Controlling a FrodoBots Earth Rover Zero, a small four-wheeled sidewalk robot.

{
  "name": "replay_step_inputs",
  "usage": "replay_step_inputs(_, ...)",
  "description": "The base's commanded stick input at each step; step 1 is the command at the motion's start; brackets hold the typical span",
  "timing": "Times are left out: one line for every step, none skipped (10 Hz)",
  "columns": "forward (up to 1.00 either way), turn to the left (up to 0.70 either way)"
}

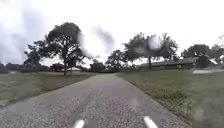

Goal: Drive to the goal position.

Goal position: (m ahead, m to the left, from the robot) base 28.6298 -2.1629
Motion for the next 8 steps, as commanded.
replay_step_inputs(0.7, 0.0)
replay_step_inputs(0.7, 0.0)
replay_step_inputs(0.7, 0.0)
replay_step_inputs(0.7, 0.0)
replay_step_inputs(0.7, 0.0)
replay_step_inputs(0.7, 0.0)
replay_step_inputs(0.7, 0.0)
replay_step_inputs(0.7, 0.02)
